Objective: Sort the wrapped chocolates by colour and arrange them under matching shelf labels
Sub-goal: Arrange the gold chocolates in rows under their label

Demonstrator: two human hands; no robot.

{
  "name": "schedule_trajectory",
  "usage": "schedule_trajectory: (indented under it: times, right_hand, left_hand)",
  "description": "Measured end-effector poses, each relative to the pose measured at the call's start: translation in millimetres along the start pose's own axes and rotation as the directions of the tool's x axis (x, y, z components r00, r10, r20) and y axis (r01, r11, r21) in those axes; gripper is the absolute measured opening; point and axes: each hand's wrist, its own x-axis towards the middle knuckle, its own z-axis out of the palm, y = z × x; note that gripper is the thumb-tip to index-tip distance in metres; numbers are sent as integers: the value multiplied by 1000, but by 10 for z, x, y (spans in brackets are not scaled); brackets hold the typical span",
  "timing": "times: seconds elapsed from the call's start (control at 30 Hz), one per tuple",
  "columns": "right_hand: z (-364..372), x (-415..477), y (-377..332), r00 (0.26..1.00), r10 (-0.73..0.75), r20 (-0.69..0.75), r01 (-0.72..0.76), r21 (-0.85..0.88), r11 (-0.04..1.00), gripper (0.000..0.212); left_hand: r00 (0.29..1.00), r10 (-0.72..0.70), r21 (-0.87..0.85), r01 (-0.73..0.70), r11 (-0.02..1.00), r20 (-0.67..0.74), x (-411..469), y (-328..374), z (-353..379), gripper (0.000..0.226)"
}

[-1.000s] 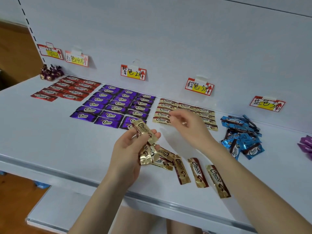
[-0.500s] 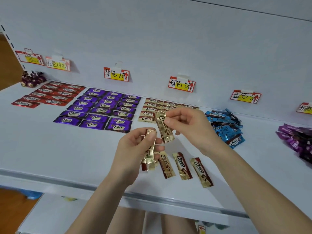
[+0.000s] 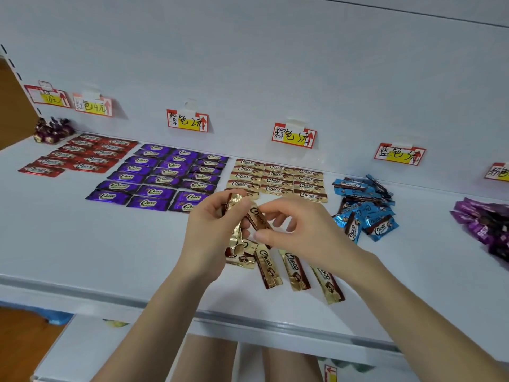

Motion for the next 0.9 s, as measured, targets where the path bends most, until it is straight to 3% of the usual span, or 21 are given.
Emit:
schedule_trajectory:
  times: [0.17, 0.3, 0.4, 0.53, 0.67, 0.77, 0.9]
  right_hand:
    - [-7, 28, 60, 999, 4, -37, -2, 56, 998, 26]
    - [50, 45, 68, 1000, 18, 18, -18, -10, 1000, 44]
    - [88, 66, 85, 1000, -27, -6, 27, -67, 997, 28]
    - [11, 95, 99, 999, 34, -31, -28, 176, 984, 26]
    - [-64, 98, 117, 996, 79, 50, -92, 356, 930, 30]
    - [-60, 71, 151, 997, 77, -7, -72, 280, 957, 21]
    - [17, 38, 198, 998, 9, -58, -12, -45, 999, 31]
  left_hand:
    - [1000, -23, -30, 23, 999, 11, 16, -38, 7, 8]
    - [999, -38, -63, 37, 997, -20, 53, -42, -6, 7]
    - [998, -59, -64, 60, 996, 19, 64, -44, -9, 11]
    - [998, -63, -43, 64, 997, 25, 79, -38, -28, 30]
    - [996, -80, 9, 80, 997, 35, 109, -42, -66, 8]
    - [997, -72, 4, 72, 997, 30, 119, -60, -57, 11]
    - [995, -95, -40, 94, 995, -21, 137, -101, -1, 11]
